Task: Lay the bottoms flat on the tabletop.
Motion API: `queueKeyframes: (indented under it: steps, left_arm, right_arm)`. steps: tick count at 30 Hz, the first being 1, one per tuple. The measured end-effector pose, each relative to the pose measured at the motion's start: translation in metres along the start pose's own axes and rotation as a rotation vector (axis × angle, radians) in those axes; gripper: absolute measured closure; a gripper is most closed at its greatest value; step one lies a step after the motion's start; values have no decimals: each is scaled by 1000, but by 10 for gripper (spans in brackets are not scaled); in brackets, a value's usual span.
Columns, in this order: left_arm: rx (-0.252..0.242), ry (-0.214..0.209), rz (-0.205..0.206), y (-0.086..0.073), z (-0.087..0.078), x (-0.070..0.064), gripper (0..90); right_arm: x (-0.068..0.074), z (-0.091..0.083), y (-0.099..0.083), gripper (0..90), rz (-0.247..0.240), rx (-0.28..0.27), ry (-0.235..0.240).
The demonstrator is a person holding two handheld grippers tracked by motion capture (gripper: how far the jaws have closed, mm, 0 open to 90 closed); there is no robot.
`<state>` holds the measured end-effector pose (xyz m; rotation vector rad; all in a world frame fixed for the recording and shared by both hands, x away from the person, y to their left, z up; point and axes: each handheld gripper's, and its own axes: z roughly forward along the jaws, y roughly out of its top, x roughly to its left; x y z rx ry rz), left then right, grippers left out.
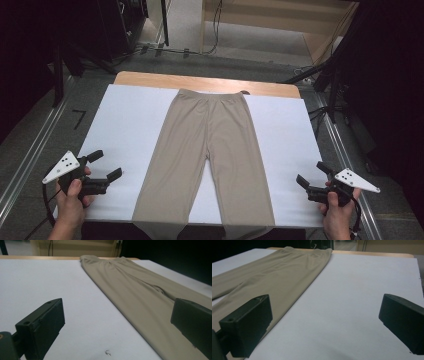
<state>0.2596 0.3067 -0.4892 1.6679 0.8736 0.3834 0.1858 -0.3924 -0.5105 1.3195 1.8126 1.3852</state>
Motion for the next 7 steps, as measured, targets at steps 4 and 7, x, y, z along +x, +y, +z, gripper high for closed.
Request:
queueKeyframes:
  steps: [4,7]
  left_arm:
    - [1,-2,3,-1,-1,2,0]
    - [9,-1,0,-1,1,3,0]
  right_arm:
    - [-3,1,-4,0,16,-4,-1]
    - [-2,3,-3,0,11,-2,0]
